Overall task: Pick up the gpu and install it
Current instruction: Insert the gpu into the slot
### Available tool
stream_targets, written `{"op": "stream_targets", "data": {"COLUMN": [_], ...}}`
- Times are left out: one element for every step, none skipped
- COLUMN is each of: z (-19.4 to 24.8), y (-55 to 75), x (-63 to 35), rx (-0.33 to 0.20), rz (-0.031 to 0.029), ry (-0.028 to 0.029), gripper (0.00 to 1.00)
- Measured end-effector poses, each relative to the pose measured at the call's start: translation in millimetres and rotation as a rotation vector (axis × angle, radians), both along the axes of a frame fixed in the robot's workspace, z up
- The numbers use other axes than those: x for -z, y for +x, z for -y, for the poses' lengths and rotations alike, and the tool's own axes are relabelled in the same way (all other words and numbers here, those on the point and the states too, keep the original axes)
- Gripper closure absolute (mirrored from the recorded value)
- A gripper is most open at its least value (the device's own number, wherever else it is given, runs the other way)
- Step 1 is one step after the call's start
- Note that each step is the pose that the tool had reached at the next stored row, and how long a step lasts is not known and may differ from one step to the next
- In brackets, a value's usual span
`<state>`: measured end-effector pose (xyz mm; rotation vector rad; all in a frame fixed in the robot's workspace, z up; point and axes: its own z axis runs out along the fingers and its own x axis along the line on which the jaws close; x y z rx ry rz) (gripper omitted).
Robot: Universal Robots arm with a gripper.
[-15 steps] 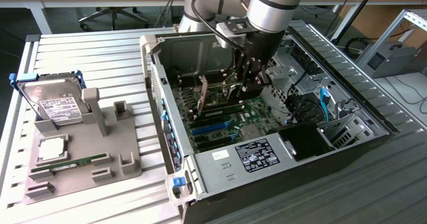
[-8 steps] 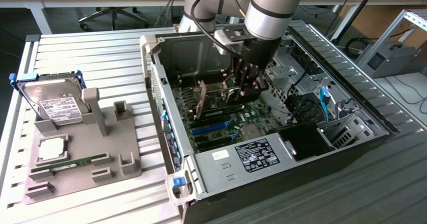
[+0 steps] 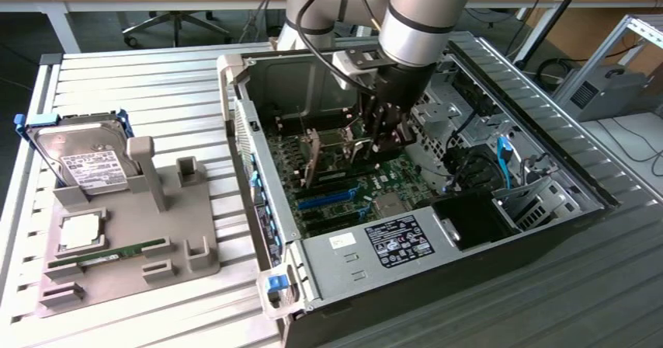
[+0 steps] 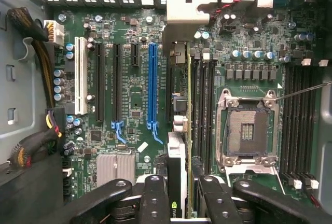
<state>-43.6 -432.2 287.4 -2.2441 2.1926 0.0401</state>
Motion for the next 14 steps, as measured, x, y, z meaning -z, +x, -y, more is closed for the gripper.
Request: {"op": "stream_targets", "data": {"z": [1.4, 2.9, 3.8, 4.9, 5.8, 7.3, 8.3, 9.1, 10.0, 11.5, 14.2, 15.6, 16.9, 17.8], "y": [-0.1, -0.2, -0.2, -0.2, -0.3, -0.2, -0.2, -0.2, -0.3, -0.4, -0.8, -1.3, -1.9, -2.3], "x": [0.0, 0.0, 0.0, 0.1, 0.2, 0.3, 0.4, 0.4, 0.4, 0.4, 0.3, 0.4, 0.3, 0.4], "rx": [0.000, 0.000, 0.000, 0.001, 0.004, 0.013, 0.015, 0.015, 0.015, 0.016, 0.016, 0.016, 0.015, 0.015], "rz": [0.0000, 0.0000, 0.0000, 0.0000, 0.0000, 0.0000, 0.0000, 0.0000, 0.0000, 0.0001, 0.0000, 0.0000, 0.0000, 0.0001], "ry": [0.0000, 0.0001, 0.0001, 0.0001, 0.0001, 0.0001, 0.0001, 0.0001, 0.0000, 0.0001, 0.0000, 0.0001, 0.0001, 0.0003], "gripper": [0.73, 0.73, 0.73, 0.73, 0.73, 0.73, 0.73, 0.73, 0.73, 0.73, 0.73, 0.73, 0.73, 0.73]}}
